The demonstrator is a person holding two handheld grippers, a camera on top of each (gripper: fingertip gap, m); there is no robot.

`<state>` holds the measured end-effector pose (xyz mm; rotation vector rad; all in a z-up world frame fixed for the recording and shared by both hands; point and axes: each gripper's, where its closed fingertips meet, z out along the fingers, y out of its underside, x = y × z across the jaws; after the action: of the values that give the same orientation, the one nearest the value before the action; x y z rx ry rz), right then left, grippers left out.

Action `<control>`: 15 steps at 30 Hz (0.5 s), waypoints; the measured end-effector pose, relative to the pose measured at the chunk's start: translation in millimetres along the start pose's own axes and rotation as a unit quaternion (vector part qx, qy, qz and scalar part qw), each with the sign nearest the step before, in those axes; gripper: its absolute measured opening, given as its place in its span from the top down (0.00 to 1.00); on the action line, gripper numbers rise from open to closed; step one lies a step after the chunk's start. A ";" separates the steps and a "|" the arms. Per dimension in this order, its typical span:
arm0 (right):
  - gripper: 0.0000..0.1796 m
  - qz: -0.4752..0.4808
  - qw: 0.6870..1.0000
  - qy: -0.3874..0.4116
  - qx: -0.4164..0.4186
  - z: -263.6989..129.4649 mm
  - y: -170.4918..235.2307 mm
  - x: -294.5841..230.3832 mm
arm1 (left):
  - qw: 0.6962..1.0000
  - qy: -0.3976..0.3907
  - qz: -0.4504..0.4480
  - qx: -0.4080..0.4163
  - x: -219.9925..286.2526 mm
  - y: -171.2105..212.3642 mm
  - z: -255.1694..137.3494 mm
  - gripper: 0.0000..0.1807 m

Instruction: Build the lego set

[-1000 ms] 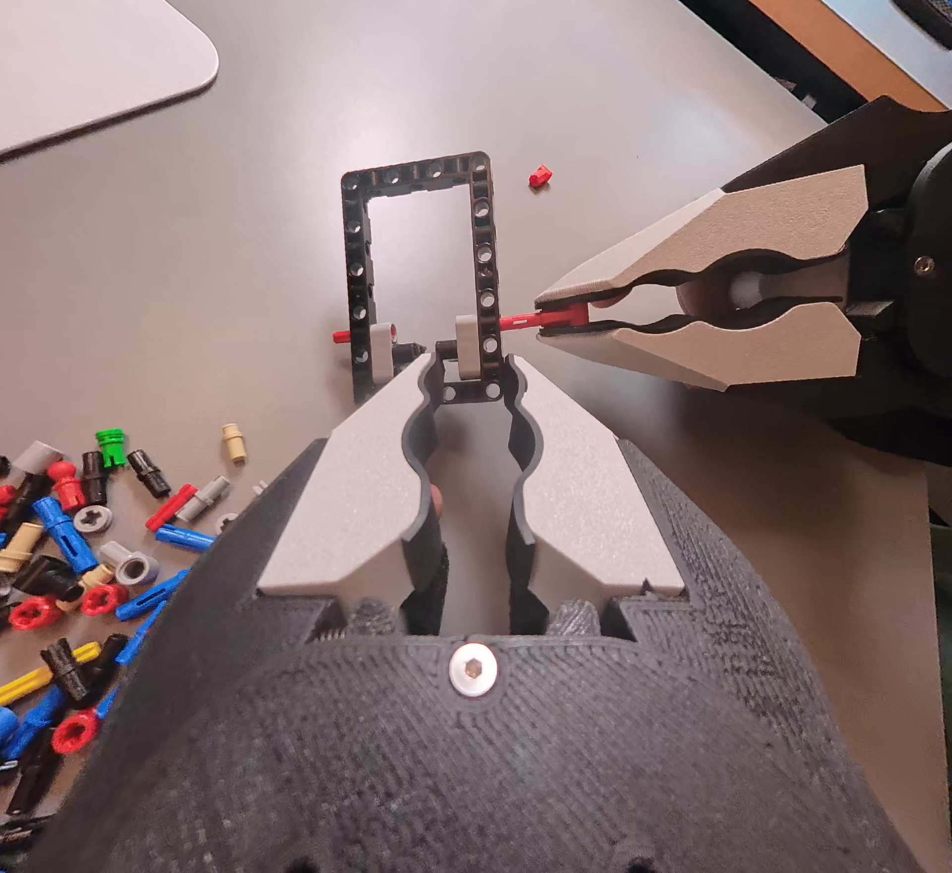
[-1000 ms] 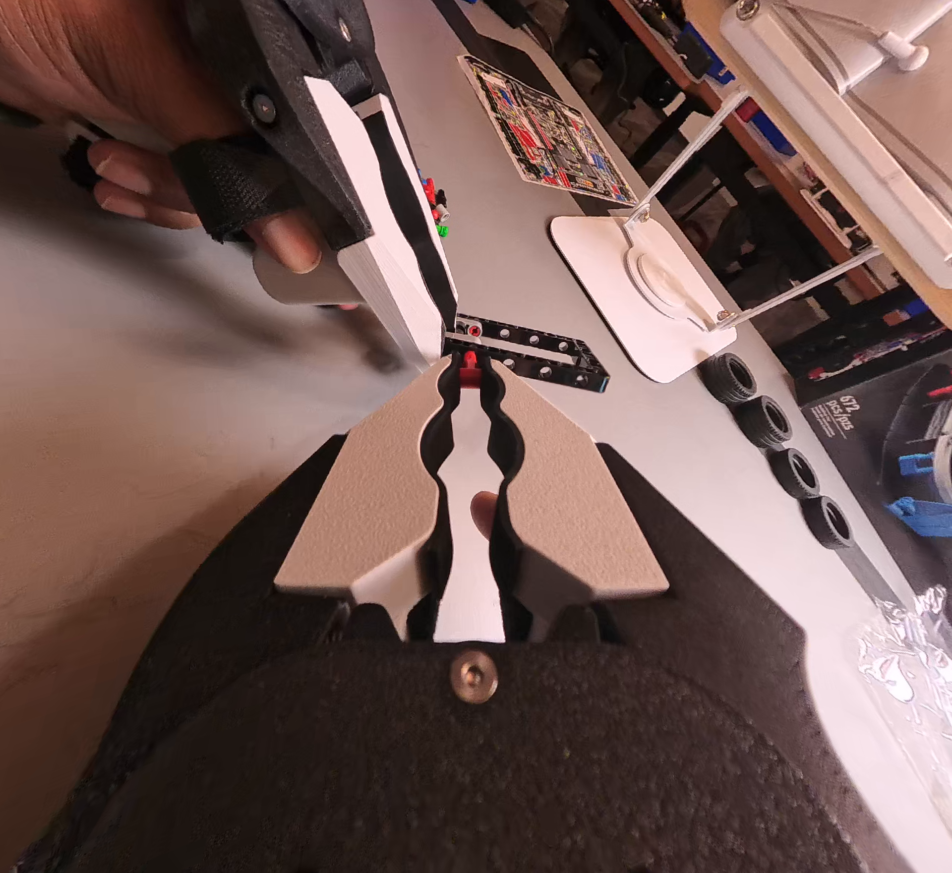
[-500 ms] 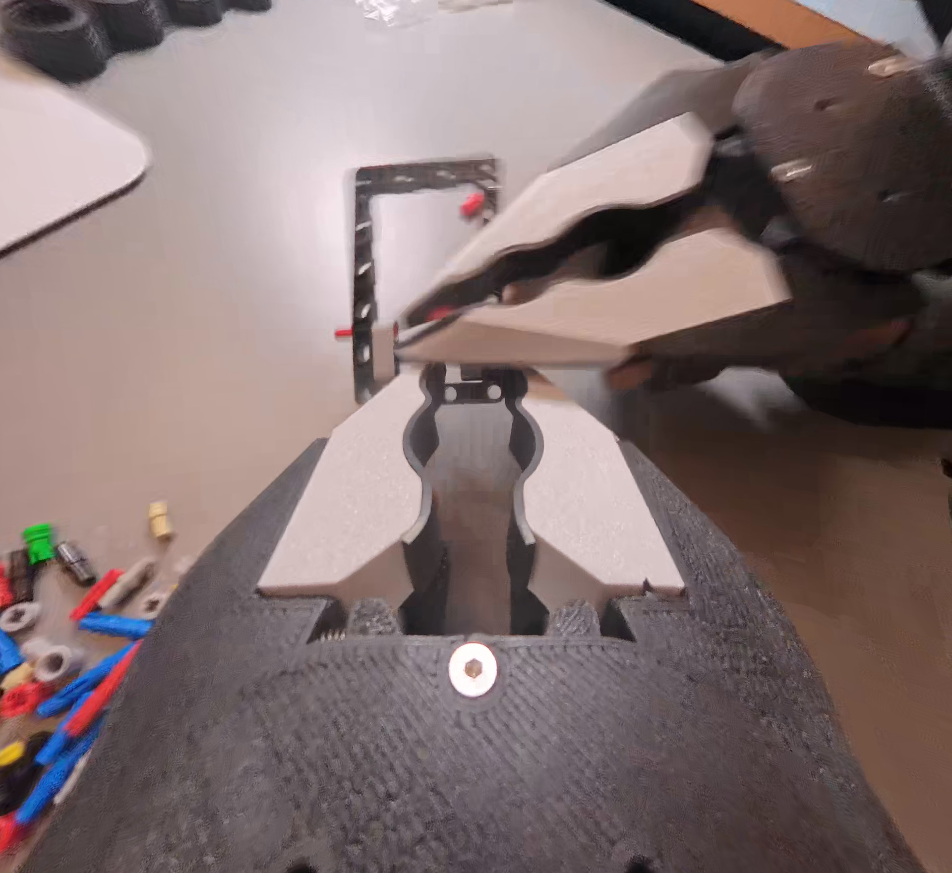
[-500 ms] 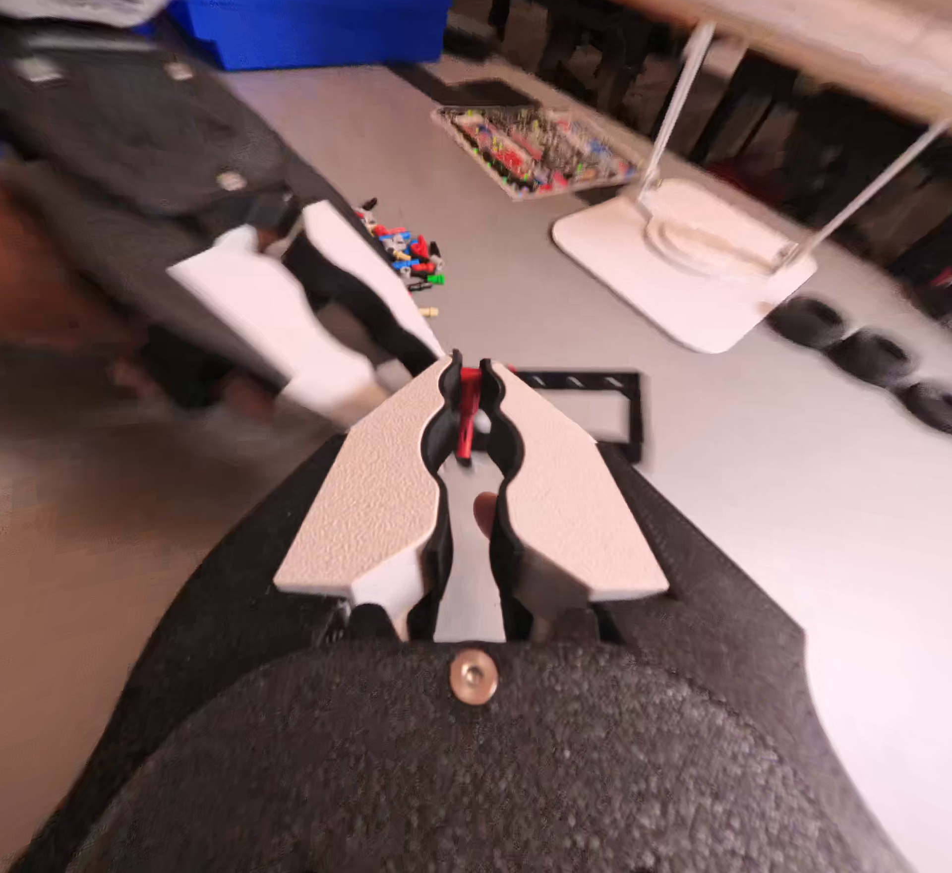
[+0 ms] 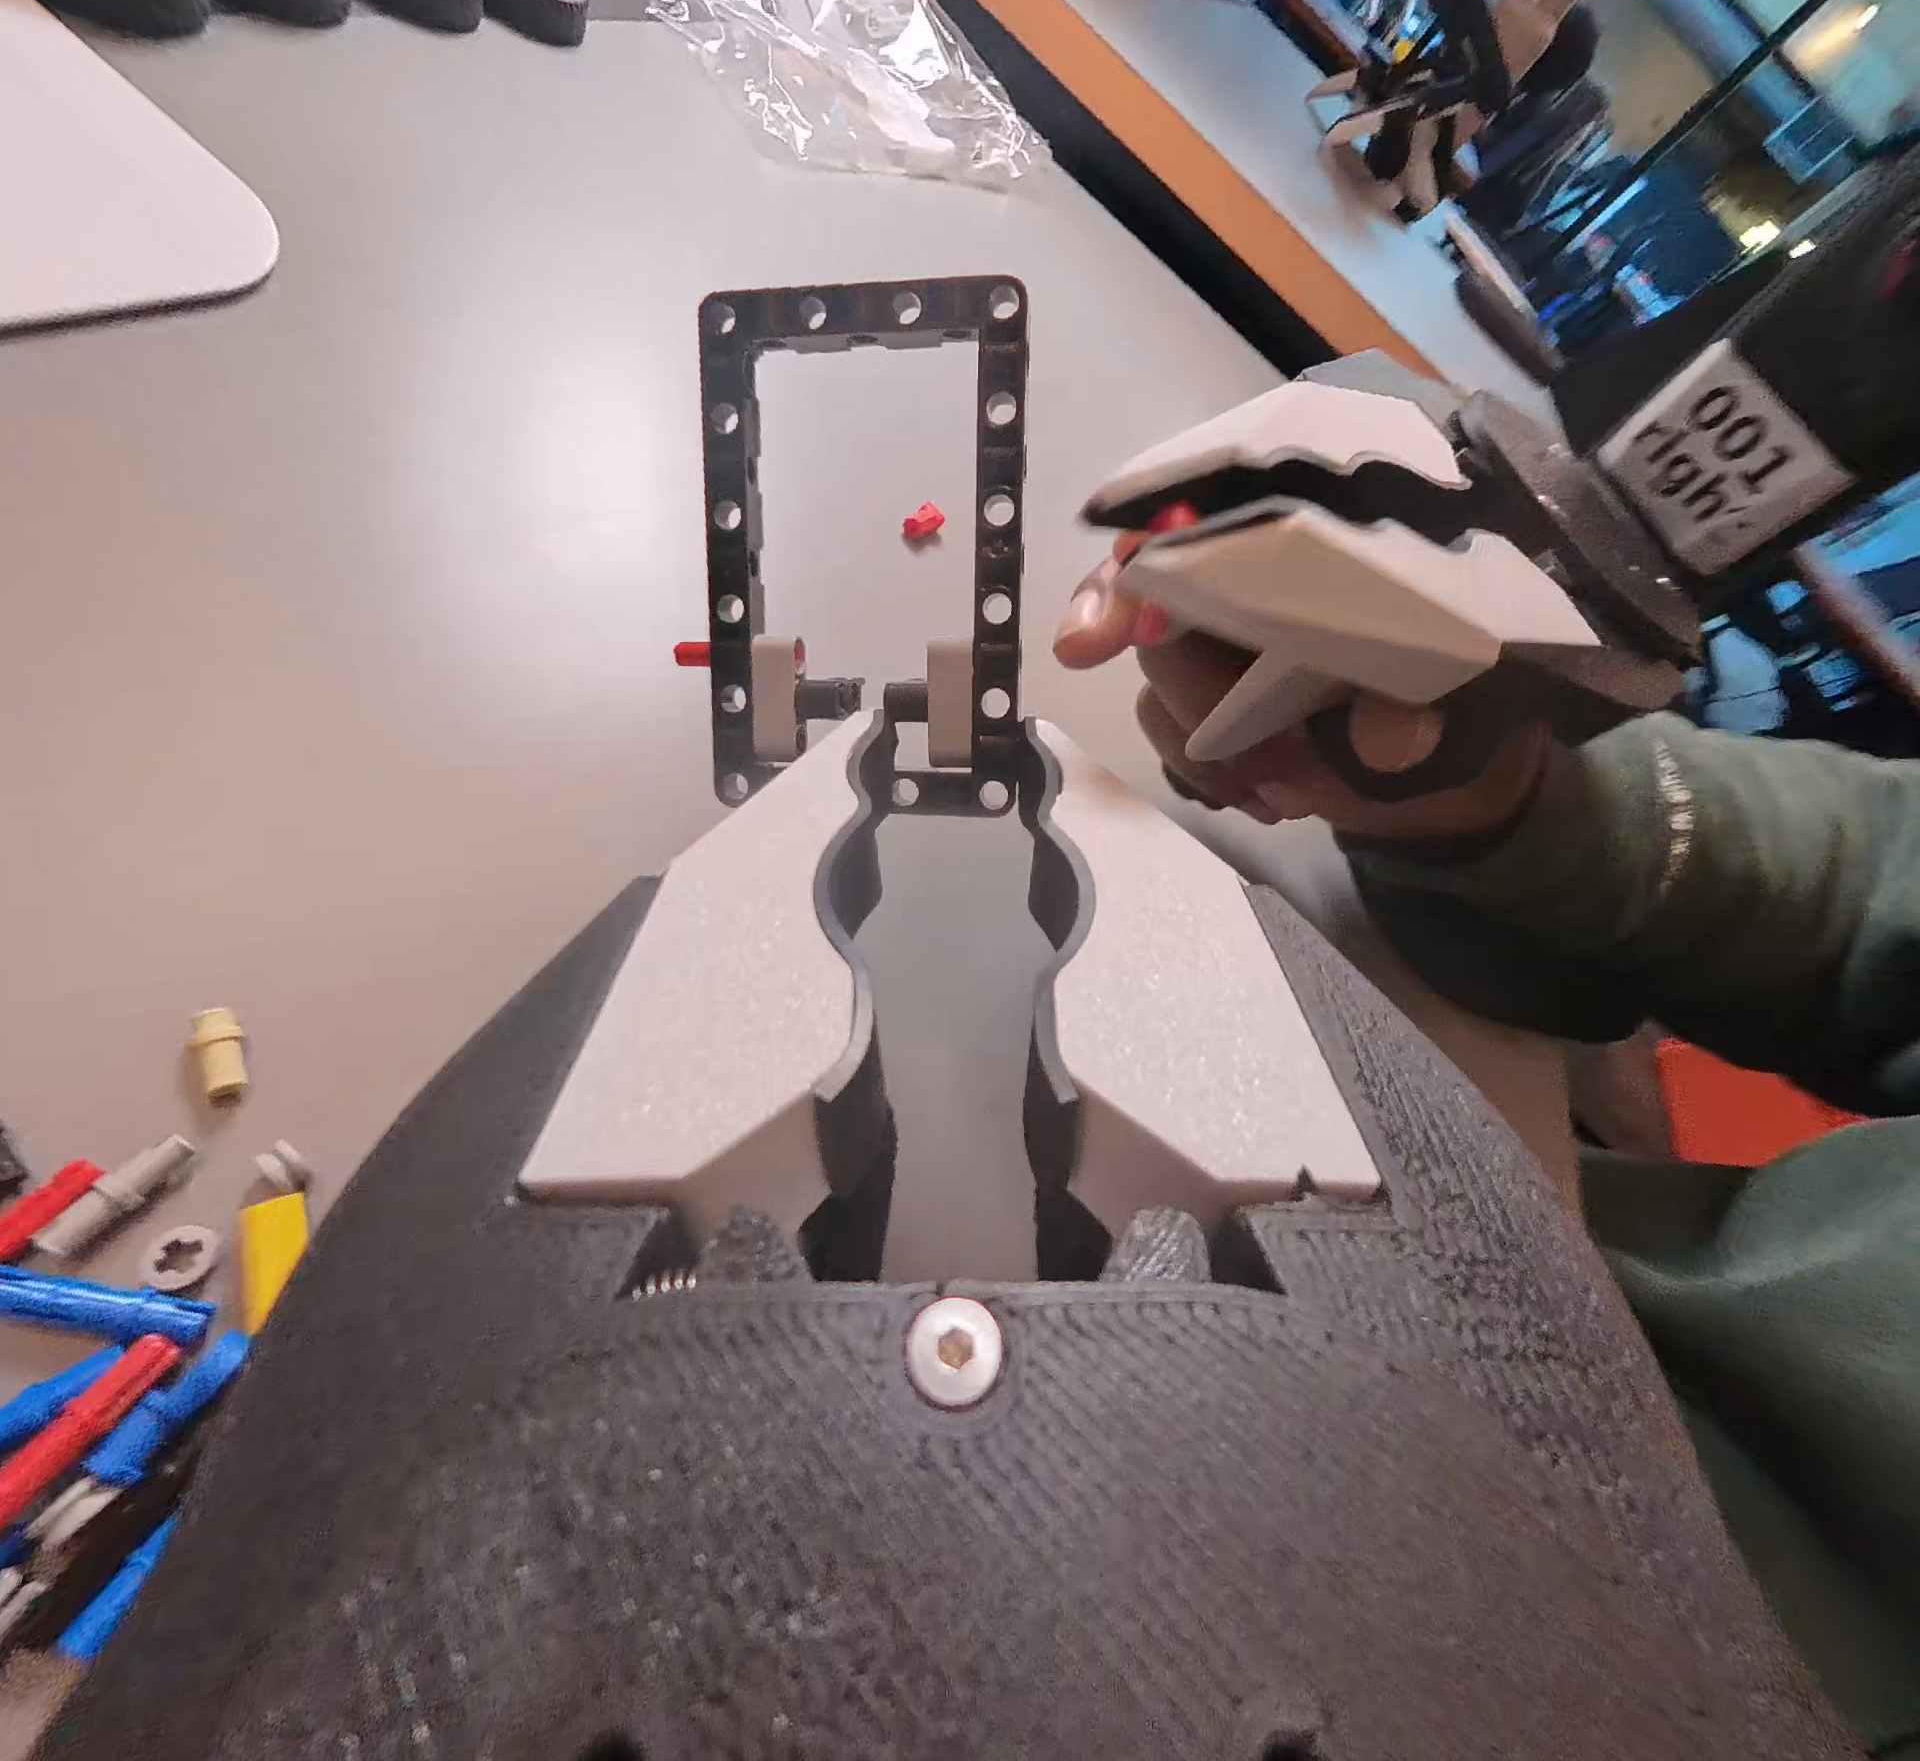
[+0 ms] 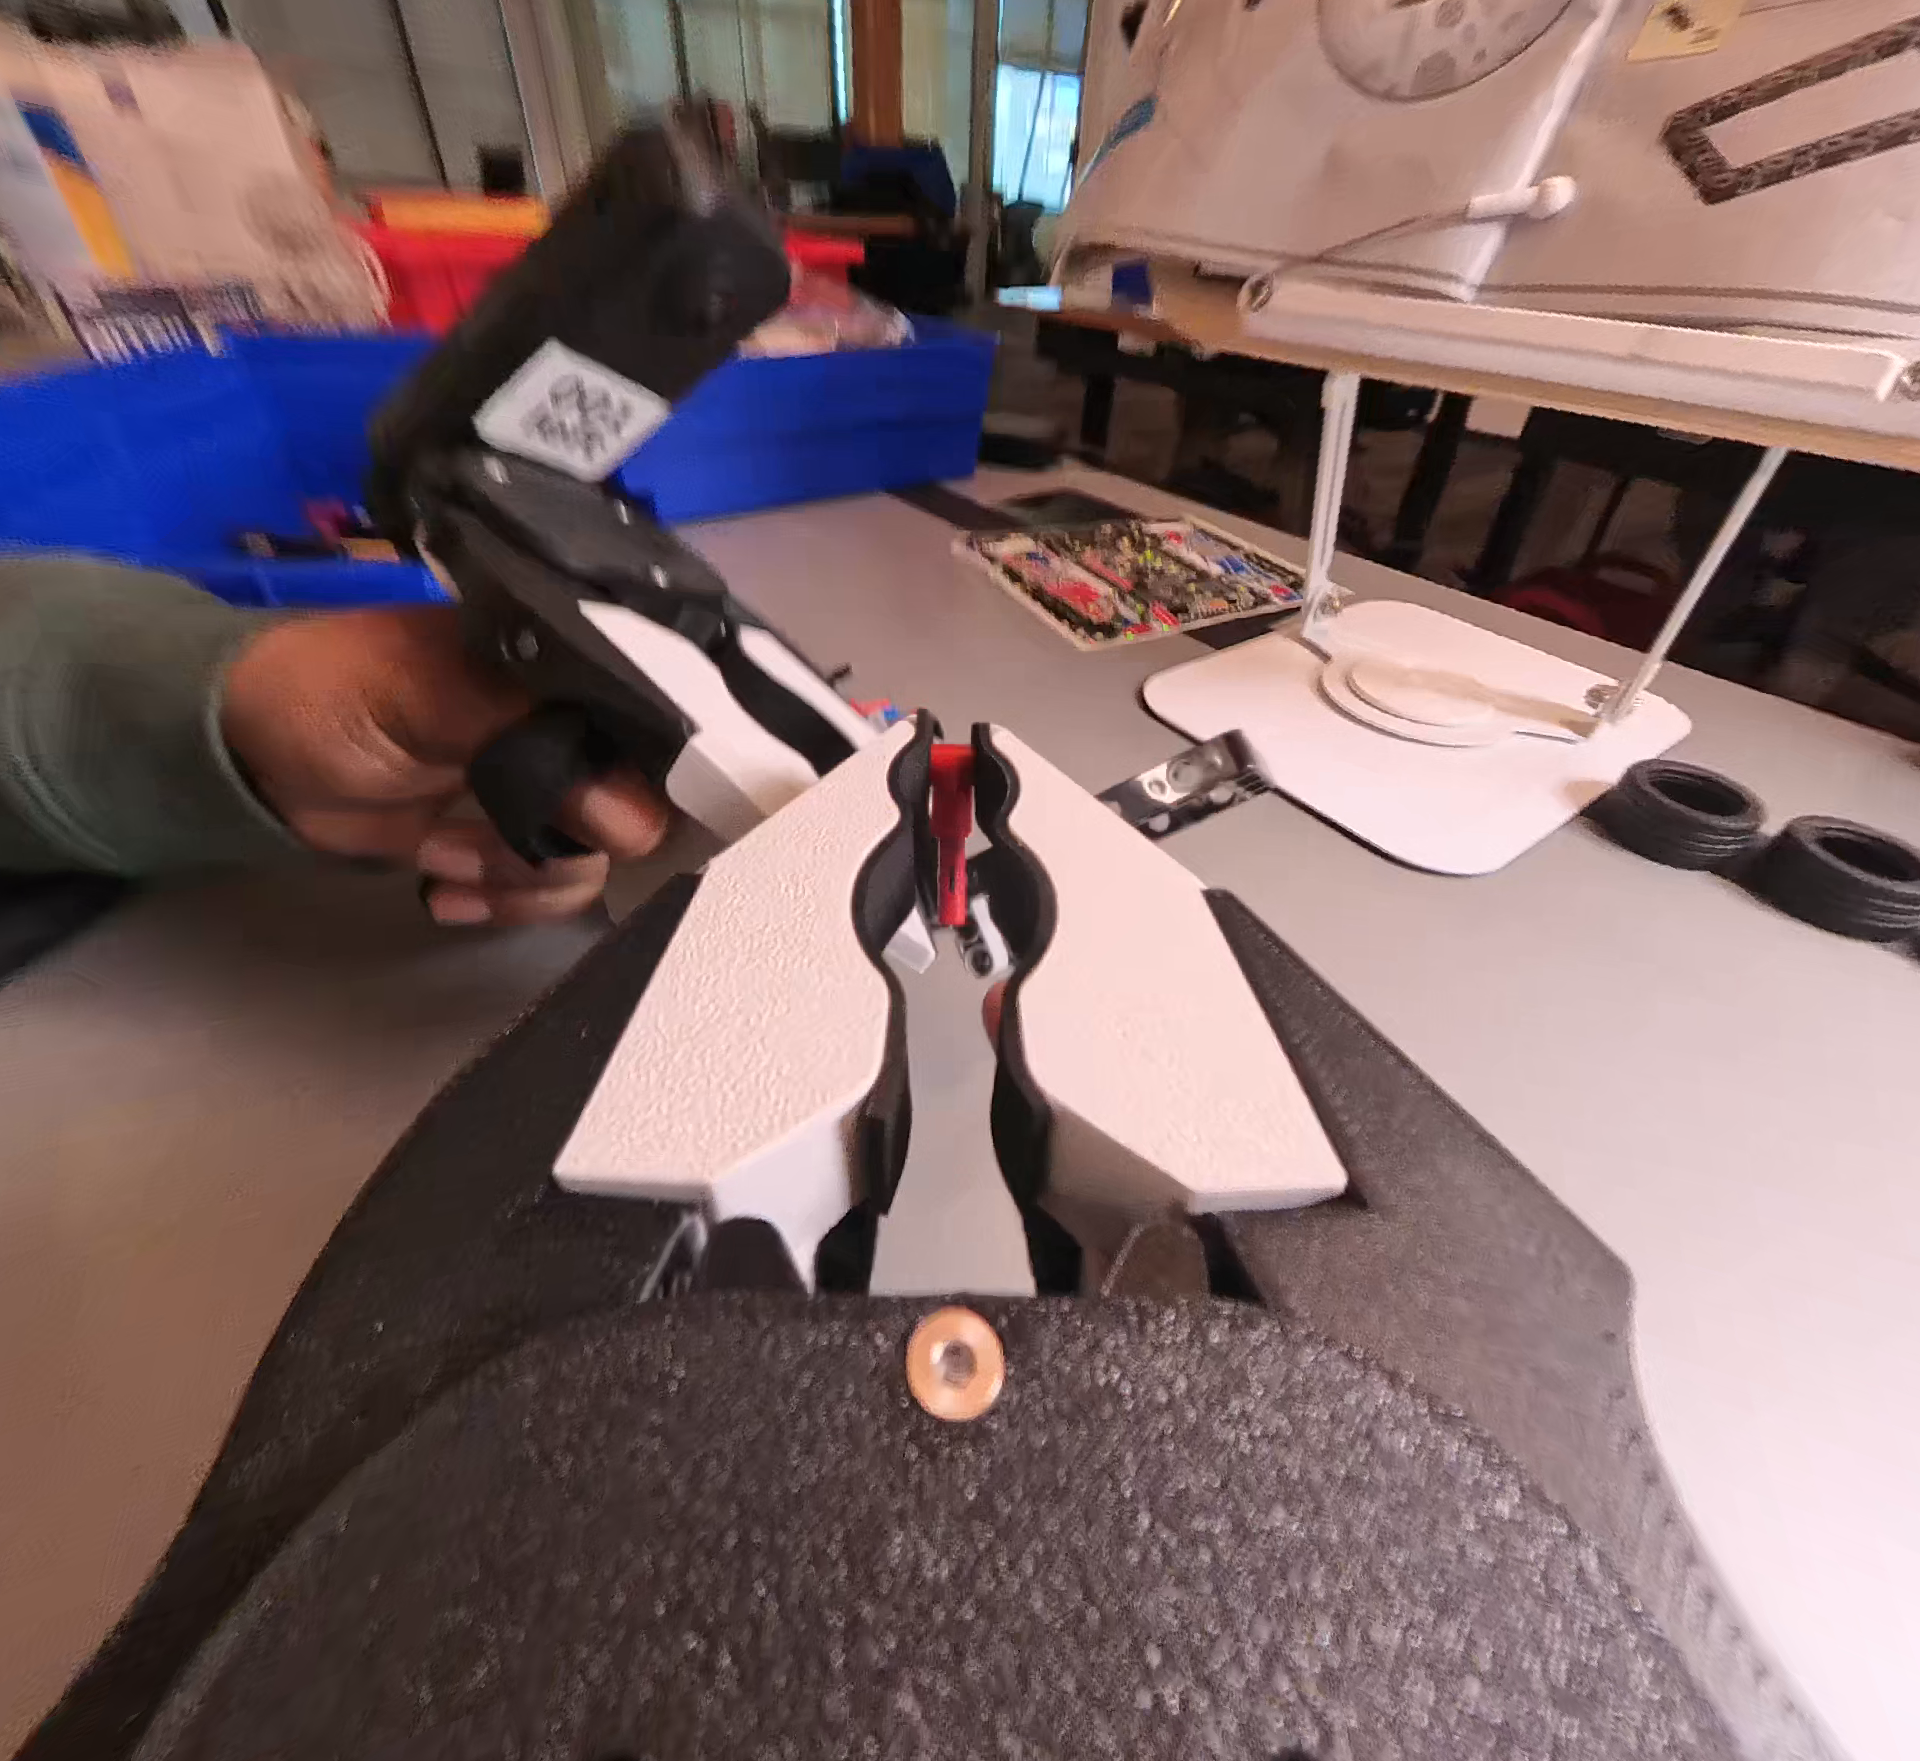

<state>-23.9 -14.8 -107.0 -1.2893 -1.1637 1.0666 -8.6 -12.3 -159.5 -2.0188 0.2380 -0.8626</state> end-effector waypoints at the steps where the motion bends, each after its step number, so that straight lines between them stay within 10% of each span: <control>1: 0.97 0.031 0.999 -0.003 0.026 -1.7 -6.6 3.5 | 1.000 0.009 -0.018 0.003 -0.3 -0.2 -0.1 0.87; 7: 0.97 0.291 0.944 -0.070 0.138 -16.1 -27.5 28.6 | 0.986 0.096 -0.133 0.024 9.6 -2.2 -1.4 0.87; 15: 0.97 0.319 0.929 -0.118 0.146 -16.7 -32.8 16.6 | 0.955 0.191 -0.220 0.052 25.5 -11.7 -6.7 0.87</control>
<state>-7.1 -1.2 -72.9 -1.3534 -0.7121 1.8399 3.9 -22.0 -135.4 -1.8180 -0.0515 -1.5158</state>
